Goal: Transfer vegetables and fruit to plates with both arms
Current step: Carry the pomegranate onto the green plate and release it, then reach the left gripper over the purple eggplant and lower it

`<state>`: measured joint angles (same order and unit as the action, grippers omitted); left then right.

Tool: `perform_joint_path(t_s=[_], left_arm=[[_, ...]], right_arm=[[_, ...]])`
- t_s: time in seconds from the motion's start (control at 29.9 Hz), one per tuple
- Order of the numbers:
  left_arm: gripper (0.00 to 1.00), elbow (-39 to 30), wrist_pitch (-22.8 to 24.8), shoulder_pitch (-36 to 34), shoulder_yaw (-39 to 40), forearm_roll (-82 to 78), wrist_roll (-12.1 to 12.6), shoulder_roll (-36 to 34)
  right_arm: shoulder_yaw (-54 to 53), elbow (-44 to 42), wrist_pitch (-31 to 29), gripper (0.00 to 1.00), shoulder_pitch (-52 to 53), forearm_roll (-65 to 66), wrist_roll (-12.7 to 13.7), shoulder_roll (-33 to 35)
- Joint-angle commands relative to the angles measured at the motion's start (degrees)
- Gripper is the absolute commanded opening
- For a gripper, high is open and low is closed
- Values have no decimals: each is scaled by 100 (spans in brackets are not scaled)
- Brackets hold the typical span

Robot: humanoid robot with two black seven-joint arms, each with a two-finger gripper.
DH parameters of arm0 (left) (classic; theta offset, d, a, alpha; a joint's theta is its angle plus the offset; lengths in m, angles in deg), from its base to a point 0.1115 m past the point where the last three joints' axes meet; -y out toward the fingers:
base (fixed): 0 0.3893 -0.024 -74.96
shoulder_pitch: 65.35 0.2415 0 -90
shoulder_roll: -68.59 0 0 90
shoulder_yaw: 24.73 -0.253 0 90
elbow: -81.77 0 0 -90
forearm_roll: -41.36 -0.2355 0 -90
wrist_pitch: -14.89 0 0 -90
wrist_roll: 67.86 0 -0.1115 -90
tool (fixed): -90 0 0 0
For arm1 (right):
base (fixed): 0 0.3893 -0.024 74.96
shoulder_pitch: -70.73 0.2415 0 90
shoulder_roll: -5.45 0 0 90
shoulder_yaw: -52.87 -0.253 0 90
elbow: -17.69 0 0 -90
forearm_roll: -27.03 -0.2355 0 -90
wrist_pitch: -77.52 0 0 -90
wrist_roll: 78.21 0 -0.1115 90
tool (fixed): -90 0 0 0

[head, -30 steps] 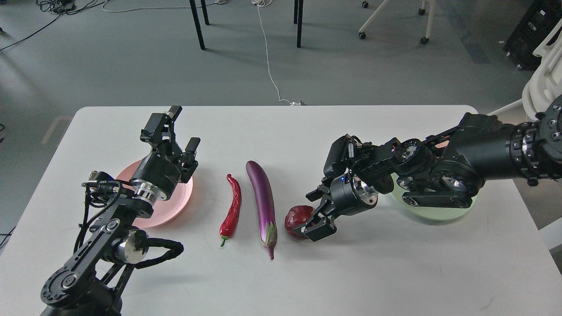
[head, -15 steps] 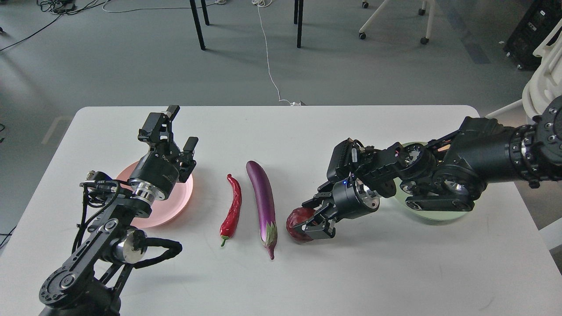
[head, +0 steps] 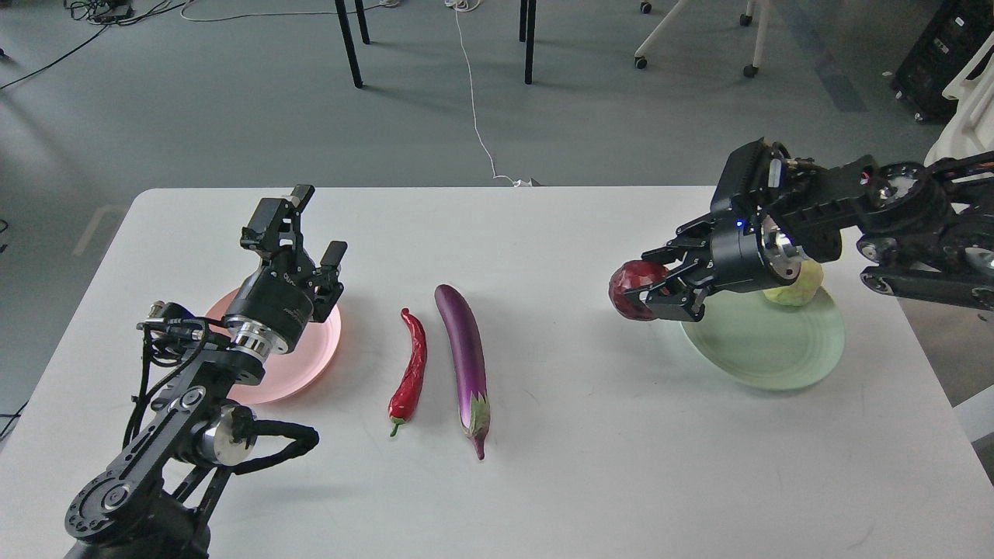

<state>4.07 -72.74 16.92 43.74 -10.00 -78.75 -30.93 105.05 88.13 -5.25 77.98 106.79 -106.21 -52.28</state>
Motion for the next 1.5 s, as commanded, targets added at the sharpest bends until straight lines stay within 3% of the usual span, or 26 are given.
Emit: perform_joint_path(t_s=[0.0, 0.13, 0.27, 0.43, 0.57, 0.64, 0.87, 1.07, 1.2, 1.47], left_arm=[[99, 1, 10, 0, -9, 3, -1, 38], [99, 1, 10, 0, -36, -6, -1, 73], [99, 1, 10, 0, -53, -6, -1, 99], [99, -8, 1, -9, -45, -6, 8, 73], [99, -52, 1, -9, -53, -6, 8, 55], [99, -52, 1, -9, -53, -6, 8, 55], [99, -52, 1, -9, -53, -6, 8, 55], [99, -52, 1, -27, -44, 21, 16, -129], [99, -61, -8, -70, -1, 21, -45, -252], [99, -52, -17, -597, -88, -49, -159, -472]], right_arm=[[11, -13, -2, 50, -118, 426, 0, 718], [-6, -188, 6, 53, -548, 603, 0, 1036], [-15, -793, 24, 54, -1057, 611, 0, 975], [-172, -1103, 226, 61, -1585, 603, 0, 808], [-401, -1103, 244, 74, -1814, 594, 0, 790], [-419, -1103, 253, 95, -1832, 594, 0, 799], [-576, -989, 384, 97, -1727, 568, 0, 886], [-2085, -374, 507, 98, -1410, 314, 0, 1510], [-3598, -312, 481, 98, -2067, -1151, 0, 1511], [-5787, -242, 157, 98, -3843, -5588, 0, 808]])
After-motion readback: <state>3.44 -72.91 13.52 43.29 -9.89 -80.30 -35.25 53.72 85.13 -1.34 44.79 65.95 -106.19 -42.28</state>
